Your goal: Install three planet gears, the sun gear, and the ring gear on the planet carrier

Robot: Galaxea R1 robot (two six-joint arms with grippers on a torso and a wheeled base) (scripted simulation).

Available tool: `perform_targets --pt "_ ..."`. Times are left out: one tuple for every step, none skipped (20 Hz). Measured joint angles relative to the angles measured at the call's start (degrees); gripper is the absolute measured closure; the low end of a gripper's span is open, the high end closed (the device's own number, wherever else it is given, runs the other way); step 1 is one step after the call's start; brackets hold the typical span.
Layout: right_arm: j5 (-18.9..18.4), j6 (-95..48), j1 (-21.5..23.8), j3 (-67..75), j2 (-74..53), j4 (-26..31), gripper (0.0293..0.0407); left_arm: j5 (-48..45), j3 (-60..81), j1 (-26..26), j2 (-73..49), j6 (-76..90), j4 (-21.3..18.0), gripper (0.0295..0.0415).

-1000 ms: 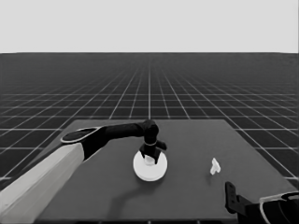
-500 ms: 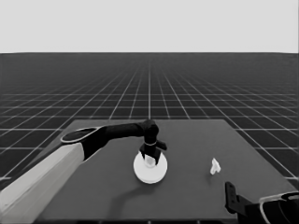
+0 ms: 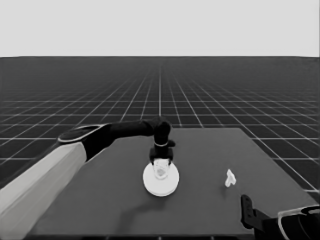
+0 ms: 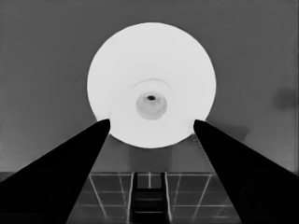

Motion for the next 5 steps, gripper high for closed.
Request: perform_targets --pt "-5.8 16.3 16.9 -11.5 4.6 23.5 0.0307 -19.7 26.3 -4.6 -15.3 27.6 4.0 0.0302" --pt "-10.9 24.2 24.1 -24.7 10.4 31.6 0.0308 -31.8 48.2 -10.0 -38.0 54.1 6.4 0.0296" --pt "-14.4 28.3 25.9 -34.3 15.0 34.1 0.0311 -38.8 60.9 -13.3 -55.0 70.7 7.9 0.0310" --pt "-16.5 30.4 26.5 -40.7 18.1 35.1 0.0313 -43.0 68.5 -15.1 -64.6 80.4 8.7 0.0318" --pt "-17.8 31.4 26.7 -44.8 20.1 35.6 0.0314 -45.4 73.1 -16.1 -70.0 86.2 9.2 0.0323"
